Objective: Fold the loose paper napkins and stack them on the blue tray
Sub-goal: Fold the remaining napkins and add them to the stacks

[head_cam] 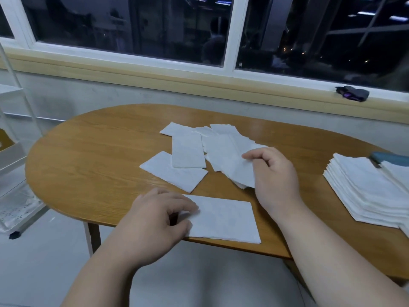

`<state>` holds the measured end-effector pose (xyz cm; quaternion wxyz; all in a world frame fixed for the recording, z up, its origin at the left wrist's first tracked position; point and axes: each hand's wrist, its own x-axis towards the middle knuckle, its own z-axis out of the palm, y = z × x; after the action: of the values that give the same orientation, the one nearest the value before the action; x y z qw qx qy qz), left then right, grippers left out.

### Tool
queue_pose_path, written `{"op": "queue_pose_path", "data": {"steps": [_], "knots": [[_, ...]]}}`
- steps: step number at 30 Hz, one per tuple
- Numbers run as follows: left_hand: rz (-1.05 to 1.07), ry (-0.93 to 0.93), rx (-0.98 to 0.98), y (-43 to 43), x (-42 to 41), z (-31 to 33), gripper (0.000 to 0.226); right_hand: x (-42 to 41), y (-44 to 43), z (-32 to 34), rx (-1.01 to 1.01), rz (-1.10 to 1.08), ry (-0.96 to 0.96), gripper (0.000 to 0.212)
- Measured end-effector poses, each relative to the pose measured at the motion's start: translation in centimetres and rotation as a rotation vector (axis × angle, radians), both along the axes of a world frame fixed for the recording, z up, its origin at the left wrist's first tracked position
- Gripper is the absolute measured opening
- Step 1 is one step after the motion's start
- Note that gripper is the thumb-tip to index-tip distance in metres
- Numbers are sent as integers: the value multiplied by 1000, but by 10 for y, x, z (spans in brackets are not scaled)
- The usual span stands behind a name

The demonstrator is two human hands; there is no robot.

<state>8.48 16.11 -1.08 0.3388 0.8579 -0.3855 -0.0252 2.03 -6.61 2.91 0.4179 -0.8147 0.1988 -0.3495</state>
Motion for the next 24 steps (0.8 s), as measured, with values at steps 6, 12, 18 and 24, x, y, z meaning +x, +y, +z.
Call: {"op": "queue_pose_path", "data": {"steps": [6,12,18,24], "knots": [[25,22,-91,1,-1,-1,33,-15,25,29,-26,285,-73,35],[65,314,-415,3,-10,8,53,-32,32,35,162,461,-75,36],[-21,383,-430,2,-14,10,51,-41,20,-5,218,292,102,34],[97,328,-220,-7,-15,12,20,-47,10,-23,93,222,186,33]]}}
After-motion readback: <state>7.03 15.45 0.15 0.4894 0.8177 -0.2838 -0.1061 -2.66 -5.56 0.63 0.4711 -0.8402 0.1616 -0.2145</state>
